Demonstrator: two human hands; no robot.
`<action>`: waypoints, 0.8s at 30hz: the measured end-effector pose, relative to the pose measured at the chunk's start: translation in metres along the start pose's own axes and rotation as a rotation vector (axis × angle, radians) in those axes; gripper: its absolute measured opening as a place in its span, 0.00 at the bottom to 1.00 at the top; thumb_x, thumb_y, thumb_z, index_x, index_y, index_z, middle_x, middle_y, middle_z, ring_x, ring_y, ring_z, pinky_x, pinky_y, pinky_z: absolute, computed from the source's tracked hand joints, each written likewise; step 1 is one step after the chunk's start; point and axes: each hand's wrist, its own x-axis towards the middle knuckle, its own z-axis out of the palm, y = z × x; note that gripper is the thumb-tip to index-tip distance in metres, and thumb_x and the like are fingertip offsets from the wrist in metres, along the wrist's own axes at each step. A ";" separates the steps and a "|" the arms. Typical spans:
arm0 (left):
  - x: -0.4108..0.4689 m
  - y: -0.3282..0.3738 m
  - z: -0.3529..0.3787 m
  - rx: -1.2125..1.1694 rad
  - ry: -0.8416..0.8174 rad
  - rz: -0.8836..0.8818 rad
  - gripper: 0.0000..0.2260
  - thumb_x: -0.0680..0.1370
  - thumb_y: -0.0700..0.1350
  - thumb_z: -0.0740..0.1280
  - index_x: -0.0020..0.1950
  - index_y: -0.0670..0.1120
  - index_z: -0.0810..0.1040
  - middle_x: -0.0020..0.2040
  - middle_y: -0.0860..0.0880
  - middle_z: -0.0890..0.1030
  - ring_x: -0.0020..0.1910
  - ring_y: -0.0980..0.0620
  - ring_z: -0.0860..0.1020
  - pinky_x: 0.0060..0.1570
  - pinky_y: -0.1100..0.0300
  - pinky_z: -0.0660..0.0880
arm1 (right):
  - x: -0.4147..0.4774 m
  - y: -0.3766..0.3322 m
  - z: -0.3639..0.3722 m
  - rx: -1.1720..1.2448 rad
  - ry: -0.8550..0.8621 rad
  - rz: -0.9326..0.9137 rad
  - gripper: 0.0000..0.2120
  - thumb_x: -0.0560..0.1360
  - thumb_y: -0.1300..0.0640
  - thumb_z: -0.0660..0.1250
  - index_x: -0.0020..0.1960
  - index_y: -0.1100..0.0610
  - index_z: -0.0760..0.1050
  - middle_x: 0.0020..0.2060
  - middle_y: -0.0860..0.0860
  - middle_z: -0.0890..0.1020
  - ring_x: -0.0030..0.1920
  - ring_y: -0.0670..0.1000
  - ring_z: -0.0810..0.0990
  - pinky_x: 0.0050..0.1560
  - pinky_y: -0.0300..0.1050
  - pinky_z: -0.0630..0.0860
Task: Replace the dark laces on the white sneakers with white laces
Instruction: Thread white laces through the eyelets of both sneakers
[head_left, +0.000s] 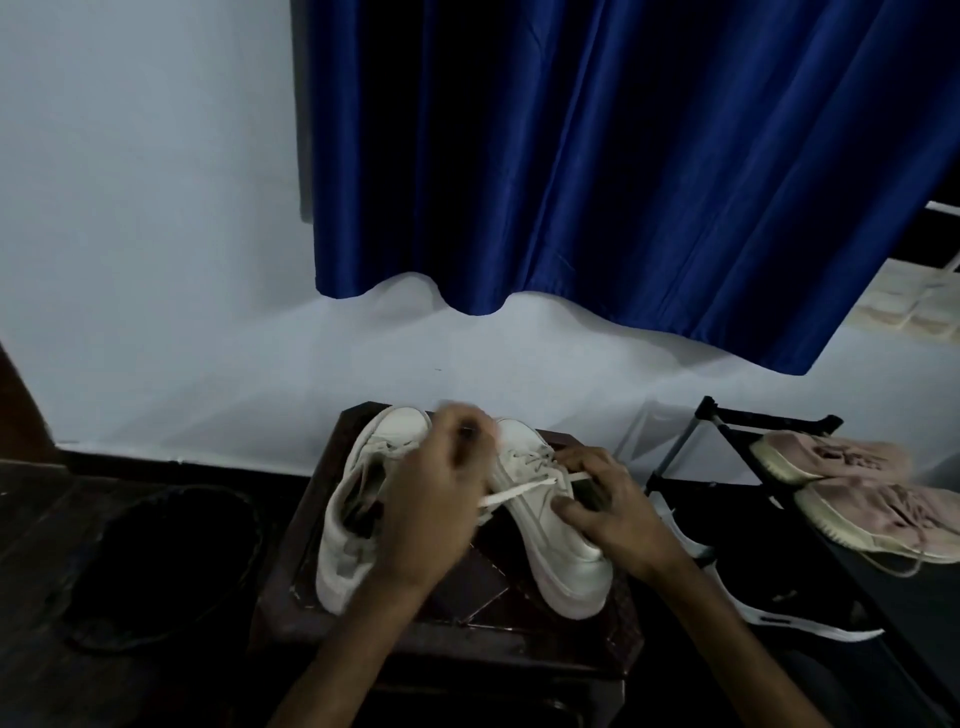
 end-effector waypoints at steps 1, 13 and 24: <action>-0.005 -0.013 0.013 0.272 -0.151 0.070 0.07 0.81 0.55 0.61 0.54 0.54 0.74 0.33 0.54 0.81 0.29 0.58 0.76 0.30 0.62 0.70 | 0.000 0.000 0.000 -0.003 0.003 0.004 0.13 0.67 0.49 0.70 0.52 0.45 0.77 0.52 0.34 0.76 0.57 0.40 0.76 0.60 0.41 0.71; -0.024 0.021 -0.029 -0.407 -0.070 0.218 0.13 0.80 0.48 0.60 0.36 0.50 0.71 0.36 0.54 0.70 0.36 0.58 0.69 0.41 0.69 0.66 | -0.001 0.004 0.003 0.084 0.049 0.139 0.34 0.61 0.46 0.73 0.63 0.42 0.62 0.58 0.48 0.70 0.56 0.48 0.77 0.55 0.48 0.79; -0.034 0.045 -0.061 -0.884 0.022 0.115 0.16 0.70 0.61 0.70 0.34 0.52 0.72 0.46 0.51 0.79 0.39 0.56 0.72 0.34 0.62 0.65 | -0.005 -0.012 0.000 -0.195 0.190 0.032 0.31 0.64 0.55 0.74 0.61 0.45 0.61 0.54 0.41 0.62 0.58 0.46 0.63 0.62 0.52 0.67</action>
